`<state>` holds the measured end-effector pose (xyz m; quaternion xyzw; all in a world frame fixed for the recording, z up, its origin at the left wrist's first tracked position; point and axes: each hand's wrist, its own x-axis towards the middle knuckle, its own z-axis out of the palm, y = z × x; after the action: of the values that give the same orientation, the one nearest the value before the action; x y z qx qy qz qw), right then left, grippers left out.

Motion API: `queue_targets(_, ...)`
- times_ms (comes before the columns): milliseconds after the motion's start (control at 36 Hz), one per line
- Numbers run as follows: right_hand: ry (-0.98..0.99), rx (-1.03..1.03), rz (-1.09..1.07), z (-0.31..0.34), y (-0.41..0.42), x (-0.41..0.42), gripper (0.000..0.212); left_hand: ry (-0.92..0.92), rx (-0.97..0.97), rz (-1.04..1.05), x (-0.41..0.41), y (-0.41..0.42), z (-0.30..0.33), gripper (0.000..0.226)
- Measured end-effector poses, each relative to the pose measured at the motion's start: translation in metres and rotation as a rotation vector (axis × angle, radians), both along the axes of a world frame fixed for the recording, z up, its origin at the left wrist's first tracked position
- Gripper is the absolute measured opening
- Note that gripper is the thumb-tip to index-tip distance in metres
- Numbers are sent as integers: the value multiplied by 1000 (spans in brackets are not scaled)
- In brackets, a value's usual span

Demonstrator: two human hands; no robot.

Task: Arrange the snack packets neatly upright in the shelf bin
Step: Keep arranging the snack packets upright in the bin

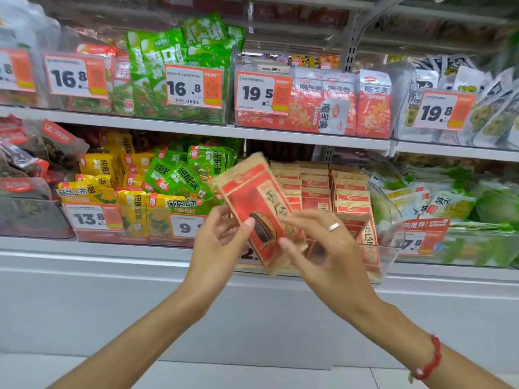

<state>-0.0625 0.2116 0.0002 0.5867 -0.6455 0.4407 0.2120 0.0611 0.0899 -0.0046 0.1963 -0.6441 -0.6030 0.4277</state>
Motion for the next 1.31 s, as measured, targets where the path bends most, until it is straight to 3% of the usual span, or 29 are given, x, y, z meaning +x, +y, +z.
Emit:
queue_targets(83,-165,-9,-13,13,3,-1,45,-88,-344,-18,3,-4,-1,29)
queue_targets(194,-444,146,69,25,6,-8,58,-219,-610,29,7,-4,-3,26)
queue_targets(361,-633,82,235,39,8,-15,20,-280,-772,115,3,2,1,43)
queue_targets(472,-523,-15,246,51,7,-16,21,-246,-804,204,-3,-1,2,52)
queue_targets(556,-478,-154,235,69,12,-26,23,-234,-888,266,-12,-10,9,46)
queue_targets(750,-453,-397,147,102,28,-78,20,-466,-1001,292,-51,-48,-9,40)
queue_targets(945,-330,-96,-29,87,27,-130,27,-490,-1229,363,-69,-64,-40,38)
queue_targets(1056,-477,50,39,59,20,-139,23,-485,-1298,426,-66,-74,-28,40)
queue_targets(1195,-561,195,15,36,10,-137,20,-707,-1110,467,-61,-90,-31,60)
queue_targets(1306,-422,131,-76,47,14,-134,19,-764,-1085,481,-62,-88,-35,61)
